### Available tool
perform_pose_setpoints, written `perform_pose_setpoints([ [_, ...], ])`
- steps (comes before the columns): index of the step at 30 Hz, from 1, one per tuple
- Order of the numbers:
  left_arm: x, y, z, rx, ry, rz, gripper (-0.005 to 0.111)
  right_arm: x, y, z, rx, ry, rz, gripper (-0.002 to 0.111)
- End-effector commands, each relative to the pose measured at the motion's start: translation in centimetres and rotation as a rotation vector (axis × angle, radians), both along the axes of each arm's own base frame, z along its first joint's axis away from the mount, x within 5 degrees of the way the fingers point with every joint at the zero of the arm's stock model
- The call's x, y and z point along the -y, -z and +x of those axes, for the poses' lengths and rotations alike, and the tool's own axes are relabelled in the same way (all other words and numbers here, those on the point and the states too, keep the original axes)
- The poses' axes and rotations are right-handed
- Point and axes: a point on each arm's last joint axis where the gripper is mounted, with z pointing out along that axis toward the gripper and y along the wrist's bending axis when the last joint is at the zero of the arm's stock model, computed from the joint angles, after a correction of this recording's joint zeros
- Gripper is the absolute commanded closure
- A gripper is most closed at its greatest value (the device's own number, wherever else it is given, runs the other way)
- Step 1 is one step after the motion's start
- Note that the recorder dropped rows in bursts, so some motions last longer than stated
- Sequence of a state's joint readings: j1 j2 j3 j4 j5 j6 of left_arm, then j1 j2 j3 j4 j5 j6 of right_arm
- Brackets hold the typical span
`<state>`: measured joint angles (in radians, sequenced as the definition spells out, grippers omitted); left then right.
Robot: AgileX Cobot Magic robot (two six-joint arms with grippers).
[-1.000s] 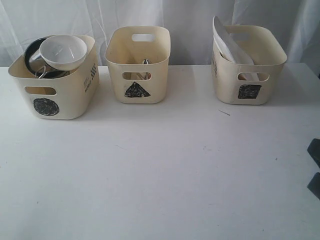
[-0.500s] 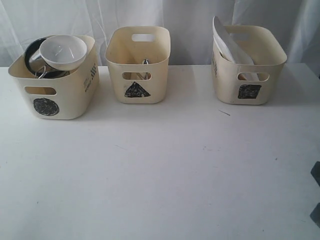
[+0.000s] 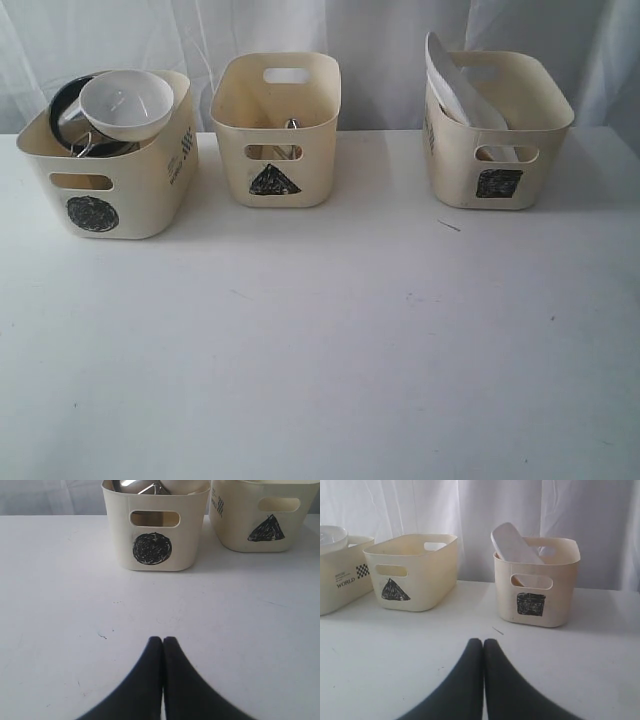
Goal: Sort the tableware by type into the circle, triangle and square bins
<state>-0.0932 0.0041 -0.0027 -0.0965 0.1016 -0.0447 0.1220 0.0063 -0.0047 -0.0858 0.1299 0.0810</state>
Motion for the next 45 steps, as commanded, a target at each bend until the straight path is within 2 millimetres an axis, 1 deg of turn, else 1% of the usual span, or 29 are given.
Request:
perform_pose_setpoints([
  [1, 0.00, 0.03, -0.01, 0.005, -0.002, -0.007, 0.107, 0.07, 0.50, -0.05, -0.037, 0.009, -0.028, 0.108],
  [14, 0.00, 0.03, -0.01, 0.005, -0.002, -0.007, 0.107, -0.01, 0.57, -0.06, -0.036, -0.011, -0.102, 0.108],
  [18, 0.00, 0.03, -0.01, 0.005, -0.002, -0.007, 0.107, -0.02, 0.58, -0.06, -0.040, -0.012, -0.079, 0.108],
  [45, 0.00, 0.03, -0.01, 0.005, -0.002, -0.007, 0.107, -0.02, 0.57, -0.06, -0.039, -0.012, -0.078, 0.108],
])
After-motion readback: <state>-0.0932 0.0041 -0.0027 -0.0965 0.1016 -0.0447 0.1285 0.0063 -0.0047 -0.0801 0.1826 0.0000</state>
